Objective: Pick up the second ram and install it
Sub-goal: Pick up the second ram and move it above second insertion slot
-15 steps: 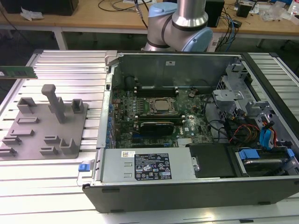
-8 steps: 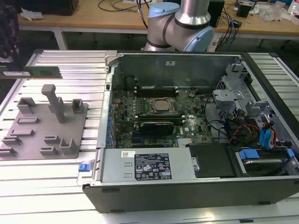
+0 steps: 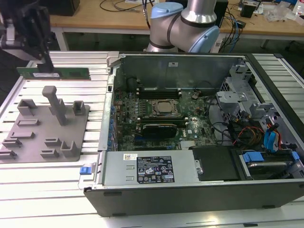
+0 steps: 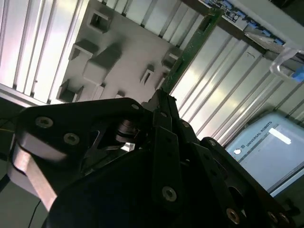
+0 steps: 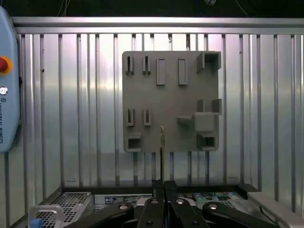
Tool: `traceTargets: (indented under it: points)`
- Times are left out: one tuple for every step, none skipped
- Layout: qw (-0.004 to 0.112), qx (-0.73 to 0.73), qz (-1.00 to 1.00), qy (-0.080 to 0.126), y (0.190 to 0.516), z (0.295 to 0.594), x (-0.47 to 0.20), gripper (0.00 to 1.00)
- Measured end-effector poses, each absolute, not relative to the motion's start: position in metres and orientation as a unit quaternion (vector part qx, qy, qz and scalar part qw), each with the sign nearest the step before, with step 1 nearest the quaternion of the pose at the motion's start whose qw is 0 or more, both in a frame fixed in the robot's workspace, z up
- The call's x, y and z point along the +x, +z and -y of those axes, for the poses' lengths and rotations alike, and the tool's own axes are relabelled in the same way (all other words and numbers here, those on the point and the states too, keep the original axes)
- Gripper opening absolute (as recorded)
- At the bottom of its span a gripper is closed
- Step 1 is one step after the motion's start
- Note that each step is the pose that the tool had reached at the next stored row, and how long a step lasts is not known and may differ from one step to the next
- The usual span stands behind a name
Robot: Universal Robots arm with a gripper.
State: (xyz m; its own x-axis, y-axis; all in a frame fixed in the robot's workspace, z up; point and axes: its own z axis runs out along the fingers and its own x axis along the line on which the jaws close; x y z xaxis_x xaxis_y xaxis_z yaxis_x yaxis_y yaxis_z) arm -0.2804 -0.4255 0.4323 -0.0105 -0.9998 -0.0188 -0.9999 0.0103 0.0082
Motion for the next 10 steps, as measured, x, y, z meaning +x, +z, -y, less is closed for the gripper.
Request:
traceTargets:
  points:
    - [0.004, -0.703, -0.711, 0.010, 0.432, 0.426, -0.270, 0.09]
    - [0.004, -0.703, -0.711, 0.010, 0.432, 0.425, -0.259, 0.09]
    - [0.004, -0.703, -0.711, 0.010, 0.432, 0.425, -0.254, 0.09]
    - [0.004, -0.703, -0.711, 0.010, 0.432, 0.426, -0.250, 0.09]
    - [0.004, -0.703, -0.711, 0.010, 0.432, 0.425, -0.238, 0.09]
    - [0.004, -0.703, -0.711, 0.010, 0.432, 0.426, -0.229, 0.09]
    - [0.004, -0.703, -0.711, 0.010, 0.432, 0.425, -0.219, 0.09]
    - [0.004, -0.703, -0.711, 0.010, 0.431, 0.425, -0.211, 0.09]
    - [0.004, -0.703, -0.711, 0.010, 0.431, 0.425, -0.201, 0.09]
    - [0.004, -0.703, -0.711, 0.010, 0.430, 0.424, -0.186, 0.09]
